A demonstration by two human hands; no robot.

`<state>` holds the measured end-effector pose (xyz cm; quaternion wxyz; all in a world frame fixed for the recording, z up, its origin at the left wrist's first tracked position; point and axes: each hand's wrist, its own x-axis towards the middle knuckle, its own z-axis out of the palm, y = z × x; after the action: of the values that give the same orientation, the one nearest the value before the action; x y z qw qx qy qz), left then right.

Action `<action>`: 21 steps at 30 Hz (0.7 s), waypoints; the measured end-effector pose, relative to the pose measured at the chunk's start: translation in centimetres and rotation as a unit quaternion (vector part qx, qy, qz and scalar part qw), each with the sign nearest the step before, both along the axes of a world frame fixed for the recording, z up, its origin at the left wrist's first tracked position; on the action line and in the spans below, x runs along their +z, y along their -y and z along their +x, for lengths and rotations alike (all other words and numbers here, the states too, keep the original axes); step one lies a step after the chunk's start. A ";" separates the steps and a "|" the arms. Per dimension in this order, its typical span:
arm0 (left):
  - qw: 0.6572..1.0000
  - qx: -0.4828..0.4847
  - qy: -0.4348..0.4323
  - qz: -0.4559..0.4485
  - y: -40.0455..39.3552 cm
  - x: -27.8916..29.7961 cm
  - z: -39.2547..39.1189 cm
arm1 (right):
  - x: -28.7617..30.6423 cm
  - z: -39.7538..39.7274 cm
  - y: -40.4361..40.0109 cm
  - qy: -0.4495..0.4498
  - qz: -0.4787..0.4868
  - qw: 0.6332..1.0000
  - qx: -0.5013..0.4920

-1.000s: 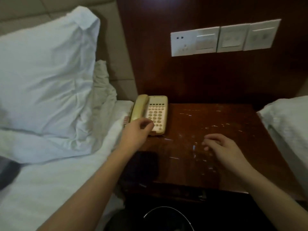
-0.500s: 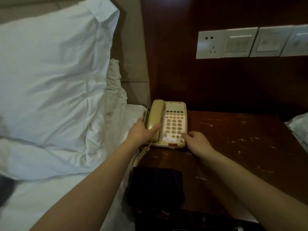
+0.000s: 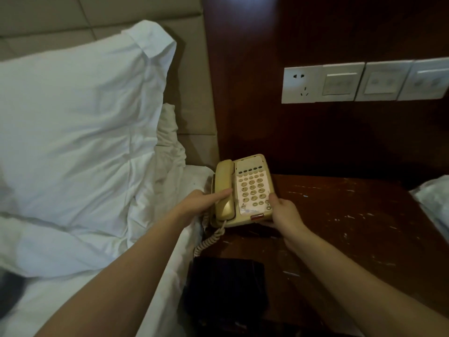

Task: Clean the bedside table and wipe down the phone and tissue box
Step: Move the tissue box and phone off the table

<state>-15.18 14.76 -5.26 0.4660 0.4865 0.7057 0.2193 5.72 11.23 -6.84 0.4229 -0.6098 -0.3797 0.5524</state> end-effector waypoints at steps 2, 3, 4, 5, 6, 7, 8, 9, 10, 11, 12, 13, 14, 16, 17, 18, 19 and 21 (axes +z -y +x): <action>0.999 0.004 0.033 -0.016 0.5 0.3 -0.1 | 0.4 0.5 0.7 0.001 0.011 1.000 0.003; 0.999 0.003 0.044 -0.016 0.9 0.7 0.2 | 0.6 0.8 1.2 -0.003 0.017 1.000 0.003; 0.999 -0.003 0.053 -0.011 1.3 1.2 0.5 | 0.9 1.1 1.7 -0.008 0.023 1.000 -0.001; 0.998 -0.007 0.060 -0.005 1.7 1.7 1.0 | 1.2 1.6 2.2 -0.014 0.031 0.999 -0.007; 0.998 -0.016 0.067 -0.002 2.1 2.3 1.5 | 1.6 2.1 2.8 -0.022 0.041 0.999 -0.014; 0.997 -0.028 0.074 -0.003 2.5 3.1 2.1 | 2.0 2.6 3.4 -0.033 0.050 0.998 -0.019; 0.996 -0.044 0.079 -0.004 2.9 3.8 2.7 | 2.5 3.3 4.1 -0.044 0.059 0.997 -0.023; 0.995 -0.060 0.077 -0.007 3.3 4.7 3.5 | 3.0 4.1 4.7 -0.050 0.068 0.996 -0.027; 0.995 -0.074 0.071 -0.007 3.5 5.5 4.3 | 3.6 5.1 5.3 -0.053 0.077 0.995 -0.032; 0.994 -0.084 0.065 -0.004 3.8 6.3 5.3 | 4.1 6.1 5.8 -0.053 0.086 0.994 -0.039; 0.994 -0.092 0.059 0.005 4.0 7.0 6.4 | 4.7 7.2 6.2 -0.053 0.093 0.993 -0.048; 0.993 -0.098 0.057 0.016 4.4 7.7 7.6 | 5.3 8.3 6.6 -0.056 0.099 0.992 -0.060; 0.993 -0.100 0.060 0.030 4.6 8.3 8.9 | 6.0 9.6 7.0 -0.061 0.102 0.990 -0.072; 0.990 -0.100 0.080 0.055 5.1 9.4 11.8 | 7.2 12.1 7.7 -0.069 0.107 0.988 -0.093; 0.988 -0.100 0.095 0.068 5.4 10.0 13.3 | 7.9 13.5 8.1 -0.071 0.111 0.986 -0.100; 0.986 -0.101 0.110 0.078 5.6 10.5 14.8 | 8.5 14.9 8.4 -0.073 0.117 0.985 -0.108; 0.983 -0.099 0.126 0.085 5.8 10.9 16.3 | 9.2 16.2 8.7 -0.074 0.122 0.983 -0.116; 0.979 -0.102 0.154 0.088 6.1 11.3 19.2 | 10.4 19.0 9.2 -0.072 0.123 0.981 -0.133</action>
<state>4.02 8.67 6.05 0.5444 0.5556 0.5500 0.3039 24.75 2.03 3.55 0.5905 -0.5569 -0.3286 0.4830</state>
